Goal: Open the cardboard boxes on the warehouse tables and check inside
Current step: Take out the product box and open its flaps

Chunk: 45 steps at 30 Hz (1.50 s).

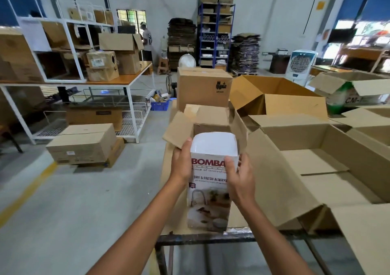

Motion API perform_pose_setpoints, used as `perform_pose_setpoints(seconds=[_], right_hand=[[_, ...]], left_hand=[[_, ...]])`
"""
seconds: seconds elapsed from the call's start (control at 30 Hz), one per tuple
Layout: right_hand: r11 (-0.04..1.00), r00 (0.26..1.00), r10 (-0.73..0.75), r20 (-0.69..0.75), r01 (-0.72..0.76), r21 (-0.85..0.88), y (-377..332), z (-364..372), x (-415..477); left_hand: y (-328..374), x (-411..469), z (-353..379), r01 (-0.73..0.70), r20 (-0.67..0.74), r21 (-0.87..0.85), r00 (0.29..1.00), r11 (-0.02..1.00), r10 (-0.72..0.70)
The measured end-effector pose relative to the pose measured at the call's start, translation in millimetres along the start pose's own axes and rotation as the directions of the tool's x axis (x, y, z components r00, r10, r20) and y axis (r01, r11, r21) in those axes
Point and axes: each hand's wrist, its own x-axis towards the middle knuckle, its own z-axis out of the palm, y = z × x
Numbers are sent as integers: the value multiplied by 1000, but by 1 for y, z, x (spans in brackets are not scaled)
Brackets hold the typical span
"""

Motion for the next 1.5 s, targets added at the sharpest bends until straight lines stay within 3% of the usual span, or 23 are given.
perform_pose_setpoints(seconds=[0.2,0.27,0.3,0.33,0.4,0.43,0.47,0.5,0.53,0.6,0.67,0.8,0.87,0.93,1.03,1.13,1.2,1.3,1.37,1.43,1.5], right_hand=[[992,993,109,-46,-105,76,-51,-7,34],[992,991,114,-62,-110,65,-59,-7,44],[993,991,102,-83,-96,67,-62,-7,46],[993,991,92,-98,-85,79,-62,-6,47],[987,988,106,-114,-90,134,-63,-4,47],[979,983,134,-123,-112,168,-59,-2,47],[970,974,177,-139,-149,191,-57,-1,47],[956,963,226,-147,-191,221,-53,0,50],[938,947,281,-156,-237,251,-50,0,52],[889,902,398,-170,-333,314,-47,-3,58],[833,861,486,-152,-404,378,-43,-9,63],[819,839,507,-200,-395,417,-42,-18,64],[826,837,504,-214,-395,403,-44,-22,62],[871,852,468,-233,-400,287,-41,-27,59],[972,939,204,-277,-228,-55,-28,-24,55],[992,979,5,-206,-30,-120,-20,-26,55],[998,990,18,-141,-26,-58,-22,-31,58],[986,990,133,44,-137,93,-22,-35,68],[981,979,157,130,-170,97,-25,-39,74],[985,966,118,229,-143,93,-30,-46,79],[992,924,68,377,-102,72,-38,-54,81]], left_hand=[[13,-9,-2,-119,-39,87,992,989,123],[22,-8,-7,-232,-137,214,955,949,264],[29,-6,-11,-313,-184,357,900,880,394],[34,-4,-14,-373,-186,550,817,747,545],[43,4,-19,-337,1,892,668,302,744],[48,7,-20,-295,139,951,664,87,735],[54,9,-20,-273,251,959,714,-70,654],[58,12,-20,-276,315,949,788,-153,530],[63,16,-19,-284,326,945,854,-162,405],[66,24,-20,-283,300,954,922,-101,246],[61,28,-22,-292,285,956,943,13,171],[40,13,-22,-348,379,735,922,582,74],[32,7,-18,-278,324,605,942,747,89],[26,8,-14,-210,198,517,972,830,124],[24,15,-11,-267,56,513,959,816,279],[26,26,-9,-393,99,522,909,757,404],[29,34,-9,-357,155,516,933,778,325],[29,43,-9,-289,206,532,956,796,210],[32,43,-9,-246,247,482,959,841,139],[40,38,-11,-229,364,409,928,883,73],[48,31,-18,-265,513,479,858,837,-22]])
